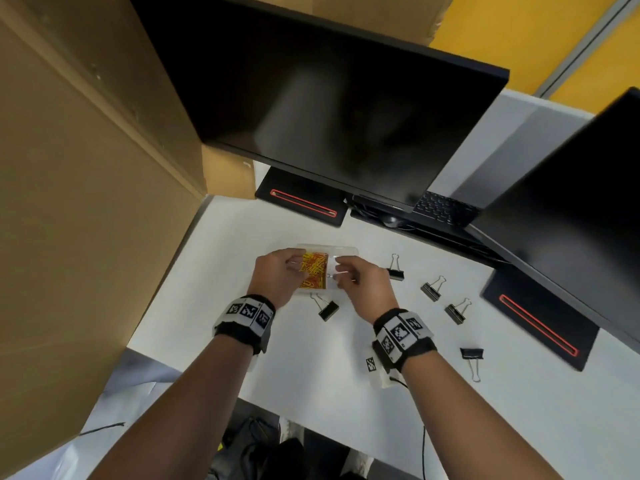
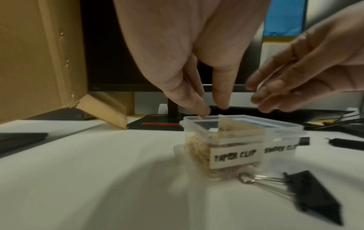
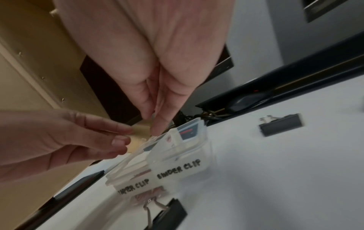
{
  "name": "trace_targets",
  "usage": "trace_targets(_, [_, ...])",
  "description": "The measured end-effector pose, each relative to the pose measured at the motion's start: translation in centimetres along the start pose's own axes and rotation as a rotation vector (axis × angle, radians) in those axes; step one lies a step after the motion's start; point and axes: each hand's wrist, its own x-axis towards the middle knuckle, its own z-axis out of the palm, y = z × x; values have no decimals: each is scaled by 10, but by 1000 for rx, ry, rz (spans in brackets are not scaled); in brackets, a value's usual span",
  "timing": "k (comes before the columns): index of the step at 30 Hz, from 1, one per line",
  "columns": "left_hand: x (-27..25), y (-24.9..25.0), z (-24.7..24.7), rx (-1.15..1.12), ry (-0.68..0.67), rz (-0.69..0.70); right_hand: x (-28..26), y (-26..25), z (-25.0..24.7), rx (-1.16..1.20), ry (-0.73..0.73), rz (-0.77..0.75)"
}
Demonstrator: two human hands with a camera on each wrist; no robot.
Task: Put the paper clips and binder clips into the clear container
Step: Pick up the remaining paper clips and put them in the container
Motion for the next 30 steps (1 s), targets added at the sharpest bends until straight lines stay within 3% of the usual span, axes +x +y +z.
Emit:
trace_targets(3, [-20,9,13,-39,22,105,-28,27,-29,1,99,38])
trace_targets(7, [-47,18,47,-60,-129,178,-72,77,-80,-234,193,163])
trace_targets(9, [-61,20,71,45,-271,254,-87,98,-95,-383,130,184])
trace_targets(12, [-81,17,116,349,-418,393,-102,114,-90,-509,-96,116])
trace_targets(16, [-89,4,159,611,-402,294,-114,115,-73,-525,-174,-3])
trace_targets(19, [-95,-1,166,584,-445,319,-127,116,-71,-448,-159,13])
trace_targets(21, [-98,-4,161,553,-478,347,-138,123,-76,-384,-73,21])
trace_targets(24, [-93,-13,151,581,-465,273,-149,135,-86,-376,13,113])
trace_targets(27, [-86,-14,153,612,-479,238,-147,143,-84,-457,-33,188])
trace_targets(30, [-79,-5,166,614,-504,286,-132,146,-72,-522,-75,126])
